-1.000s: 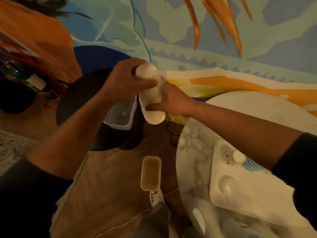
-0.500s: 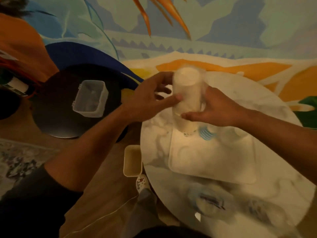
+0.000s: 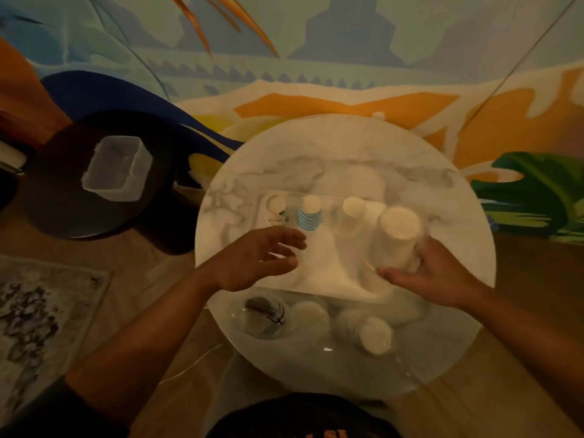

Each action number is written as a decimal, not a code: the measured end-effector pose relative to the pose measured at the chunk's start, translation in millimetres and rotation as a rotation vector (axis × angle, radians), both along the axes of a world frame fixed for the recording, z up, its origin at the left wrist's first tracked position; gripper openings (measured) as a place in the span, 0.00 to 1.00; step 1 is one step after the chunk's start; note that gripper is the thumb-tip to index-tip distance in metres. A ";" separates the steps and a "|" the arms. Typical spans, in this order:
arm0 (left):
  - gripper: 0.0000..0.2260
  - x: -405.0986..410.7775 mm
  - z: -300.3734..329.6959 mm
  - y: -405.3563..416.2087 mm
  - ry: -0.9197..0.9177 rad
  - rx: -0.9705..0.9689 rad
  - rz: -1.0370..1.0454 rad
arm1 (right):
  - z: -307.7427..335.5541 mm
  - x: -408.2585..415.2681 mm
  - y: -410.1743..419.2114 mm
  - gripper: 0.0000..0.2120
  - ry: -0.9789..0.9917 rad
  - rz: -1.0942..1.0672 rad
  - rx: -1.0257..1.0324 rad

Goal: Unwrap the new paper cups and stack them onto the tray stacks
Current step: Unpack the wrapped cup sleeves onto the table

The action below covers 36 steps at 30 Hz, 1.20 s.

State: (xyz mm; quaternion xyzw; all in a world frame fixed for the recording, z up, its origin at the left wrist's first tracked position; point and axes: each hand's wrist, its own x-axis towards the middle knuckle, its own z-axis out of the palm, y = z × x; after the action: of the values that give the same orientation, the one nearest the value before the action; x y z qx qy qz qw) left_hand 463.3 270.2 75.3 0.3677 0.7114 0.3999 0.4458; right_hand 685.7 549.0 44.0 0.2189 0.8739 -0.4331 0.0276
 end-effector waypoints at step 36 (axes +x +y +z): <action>0.38 133.8 7.8 101.3 -0.078 -0.033 -0.499 | -12.1 122.3 -30.7 0.33 0.184 0.041 0.002</action>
State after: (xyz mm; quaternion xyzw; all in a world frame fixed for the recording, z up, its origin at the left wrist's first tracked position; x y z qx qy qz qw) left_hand 597.2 371.5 83.0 0.5087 0.5876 0.2796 0.5637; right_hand 808.0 518.3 31.9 0.1603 0.8776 -0.4497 -0.0443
